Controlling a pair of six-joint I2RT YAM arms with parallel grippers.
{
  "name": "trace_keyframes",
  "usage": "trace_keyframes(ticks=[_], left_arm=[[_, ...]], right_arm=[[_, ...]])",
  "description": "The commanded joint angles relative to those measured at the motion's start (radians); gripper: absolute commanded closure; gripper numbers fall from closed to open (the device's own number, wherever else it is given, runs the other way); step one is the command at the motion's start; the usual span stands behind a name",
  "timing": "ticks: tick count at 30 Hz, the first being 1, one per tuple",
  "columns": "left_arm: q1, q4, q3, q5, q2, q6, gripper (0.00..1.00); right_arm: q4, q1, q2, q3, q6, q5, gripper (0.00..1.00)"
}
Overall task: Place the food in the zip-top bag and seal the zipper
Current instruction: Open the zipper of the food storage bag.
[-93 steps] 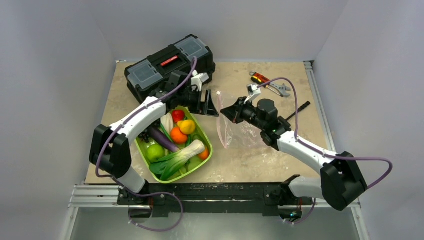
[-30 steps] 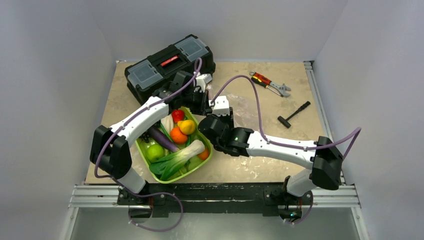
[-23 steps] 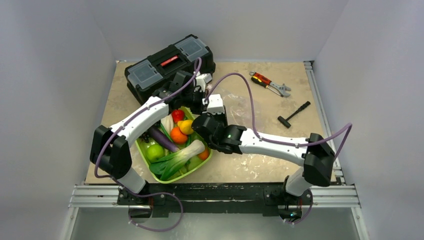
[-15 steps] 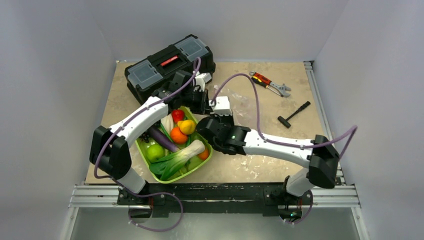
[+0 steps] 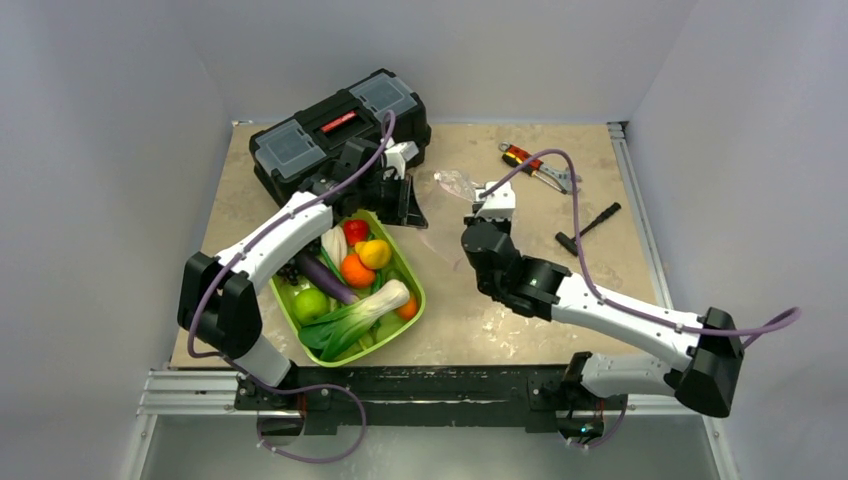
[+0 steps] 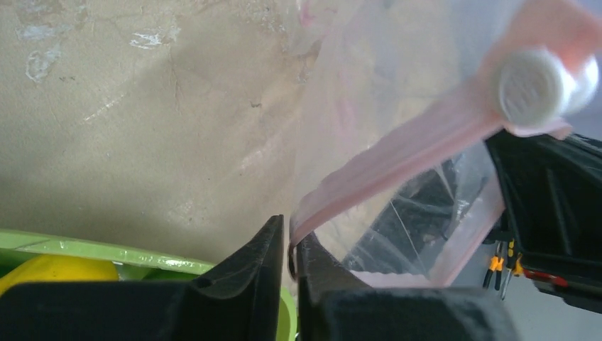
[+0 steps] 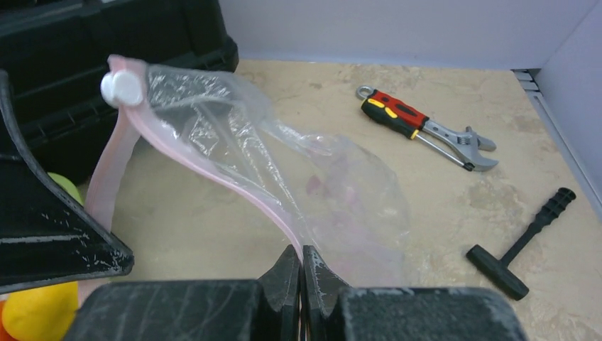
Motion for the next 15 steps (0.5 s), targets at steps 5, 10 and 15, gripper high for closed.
trace_keyframes(ticks=[5, 10, 15], left_arm=[[-0.001, 0.049, -0.027, 0.014, -0.083, 0.041, 0.43], [-0.008, 0.086, -0.099, -0.083, -0.226, 0.097, 0.0], [-0.013, 0.067, -0.185, -0.22, -0.428, 0.136, 0.0]], right_arm=[[0.031, -0.01, 0.059, 0.034, -0.052, -0.063, 1.0], [0.027, -0.026, 0.086, 0.045, -0.076, -0.118, 1.0], [-0.017, -0.04, 0.121, 0.078, -0.096, -0.187, 1.0]])
